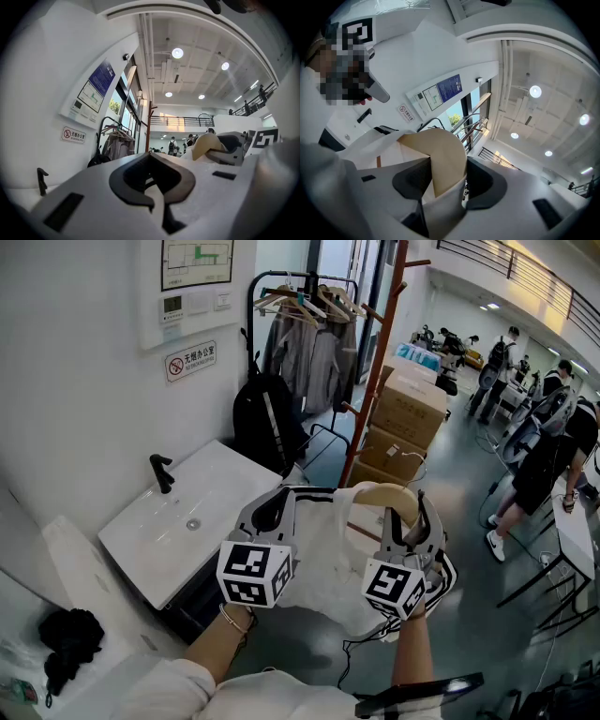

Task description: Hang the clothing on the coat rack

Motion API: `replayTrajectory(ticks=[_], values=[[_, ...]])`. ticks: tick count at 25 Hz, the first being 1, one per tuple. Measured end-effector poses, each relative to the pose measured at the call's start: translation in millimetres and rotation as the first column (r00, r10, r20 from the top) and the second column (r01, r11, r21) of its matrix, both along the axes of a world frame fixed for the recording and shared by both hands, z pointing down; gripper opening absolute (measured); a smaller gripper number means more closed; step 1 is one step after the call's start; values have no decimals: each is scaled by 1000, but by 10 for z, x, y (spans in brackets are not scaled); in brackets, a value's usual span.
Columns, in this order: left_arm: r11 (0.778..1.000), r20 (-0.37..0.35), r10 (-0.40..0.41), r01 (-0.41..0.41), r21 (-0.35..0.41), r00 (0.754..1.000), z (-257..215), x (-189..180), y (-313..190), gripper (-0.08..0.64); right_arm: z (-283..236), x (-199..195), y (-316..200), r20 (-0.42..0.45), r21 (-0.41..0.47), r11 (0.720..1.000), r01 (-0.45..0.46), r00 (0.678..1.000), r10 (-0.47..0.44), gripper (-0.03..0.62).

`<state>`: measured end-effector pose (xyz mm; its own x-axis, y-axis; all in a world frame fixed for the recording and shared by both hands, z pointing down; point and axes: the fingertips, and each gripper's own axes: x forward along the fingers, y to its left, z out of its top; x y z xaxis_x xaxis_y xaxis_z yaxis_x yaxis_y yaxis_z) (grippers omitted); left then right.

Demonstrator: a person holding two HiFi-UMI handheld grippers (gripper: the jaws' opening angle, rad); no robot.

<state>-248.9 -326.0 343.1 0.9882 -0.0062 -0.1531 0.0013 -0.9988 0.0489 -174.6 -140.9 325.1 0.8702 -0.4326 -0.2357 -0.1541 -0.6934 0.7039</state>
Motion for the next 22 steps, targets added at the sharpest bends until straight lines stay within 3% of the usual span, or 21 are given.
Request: replayTrajectory(ticks=[22], values=[[998,-26,56,-56,-9,998,-63,165,-402,7,-149,111,-155,-14,28,998,-60,998,61,230]])
